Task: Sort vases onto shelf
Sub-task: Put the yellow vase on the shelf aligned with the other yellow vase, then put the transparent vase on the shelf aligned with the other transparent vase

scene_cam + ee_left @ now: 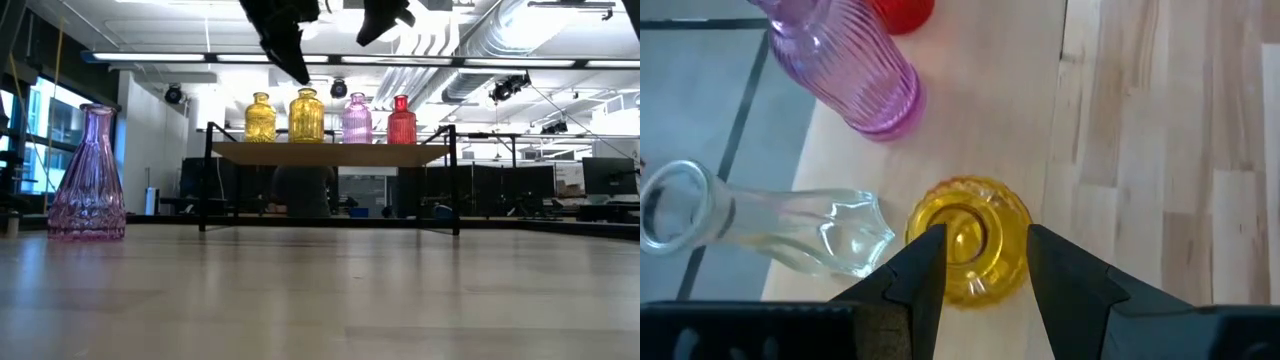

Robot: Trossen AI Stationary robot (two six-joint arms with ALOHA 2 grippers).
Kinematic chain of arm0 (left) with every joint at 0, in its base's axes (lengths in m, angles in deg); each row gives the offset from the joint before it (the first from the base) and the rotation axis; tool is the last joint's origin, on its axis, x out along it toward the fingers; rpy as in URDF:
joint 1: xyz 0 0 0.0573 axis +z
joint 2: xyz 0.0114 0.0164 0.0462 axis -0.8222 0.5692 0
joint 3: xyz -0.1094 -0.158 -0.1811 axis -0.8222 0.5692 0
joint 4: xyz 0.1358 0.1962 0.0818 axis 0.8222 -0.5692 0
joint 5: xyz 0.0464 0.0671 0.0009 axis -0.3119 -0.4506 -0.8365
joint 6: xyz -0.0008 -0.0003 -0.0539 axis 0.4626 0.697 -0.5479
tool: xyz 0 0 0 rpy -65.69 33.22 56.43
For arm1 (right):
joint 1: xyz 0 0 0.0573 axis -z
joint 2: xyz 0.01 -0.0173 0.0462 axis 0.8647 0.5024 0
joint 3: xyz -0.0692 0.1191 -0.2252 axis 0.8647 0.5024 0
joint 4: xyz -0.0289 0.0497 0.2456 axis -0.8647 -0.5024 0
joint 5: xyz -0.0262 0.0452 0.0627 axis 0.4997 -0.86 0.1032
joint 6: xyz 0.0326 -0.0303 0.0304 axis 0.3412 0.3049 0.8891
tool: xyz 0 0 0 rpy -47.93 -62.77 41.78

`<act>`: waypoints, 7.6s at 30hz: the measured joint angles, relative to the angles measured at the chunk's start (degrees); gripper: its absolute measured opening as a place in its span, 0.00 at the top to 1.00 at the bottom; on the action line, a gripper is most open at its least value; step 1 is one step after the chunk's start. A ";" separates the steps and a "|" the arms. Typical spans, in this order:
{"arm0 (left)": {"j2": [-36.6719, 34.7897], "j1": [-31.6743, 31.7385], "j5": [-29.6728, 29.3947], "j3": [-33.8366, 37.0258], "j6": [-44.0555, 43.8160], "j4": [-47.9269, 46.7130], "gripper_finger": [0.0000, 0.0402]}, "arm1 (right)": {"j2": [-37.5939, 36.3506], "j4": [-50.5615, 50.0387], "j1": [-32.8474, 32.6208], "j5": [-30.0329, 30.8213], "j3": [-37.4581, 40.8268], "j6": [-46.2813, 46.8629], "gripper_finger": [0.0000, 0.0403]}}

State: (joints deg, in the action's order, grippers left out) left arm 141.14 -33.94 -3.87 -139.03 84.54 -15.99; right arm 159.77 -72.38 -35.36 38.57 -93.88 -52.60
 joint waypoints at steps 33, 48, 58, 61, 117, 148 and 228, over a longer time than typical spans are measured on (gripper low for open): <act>2.78 0.52 -1.43 -0.11 0.02 -1.35 0.77 | 0.00 0.03 0.64 -0.08 0.00 -1.09 0.90; 2.71 1.16 -2.58 -0.15 0.31 -1.36 0.96 | 0.00 0.08 0.64 -0.08 0.00 -1.45 0.90; 2.75 0.66 -3.70 -0.09 1.96 -1.55 0.96 | 0.00 0.08 0.64 -0.06 0.00 -1.29 0.90; 2.55 0.60 -5.03 -0.08 2.75 -2.00 0.96 | 0.00 0.08 0.64 -0.08 0.00 -1.29 0.90; -4.15 1.62 -12.27 1.75 -5.73 -13.79 0.97 | 0.00 -2.17 0.64 -0.08 0.00 -1.25 0.90; -4.13 1.64 -12.44 1.68 -8.24 -15.77 0.83 | 0.00 -2.11 0.61 -0.10 0.00 -1.01 0.90; -19.19 -12.05 0.12 1.73 -21.15 -35.67 0.79 | -0.37 -24.12 -46.64 -7.75 0.02 51.33 0.78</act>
State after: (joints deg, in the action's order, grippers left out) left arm 121.95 -45.99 -3.76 -137.30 63.39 -51.66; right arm 159.40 -96.50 -81.99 30.82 -93.85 -1.26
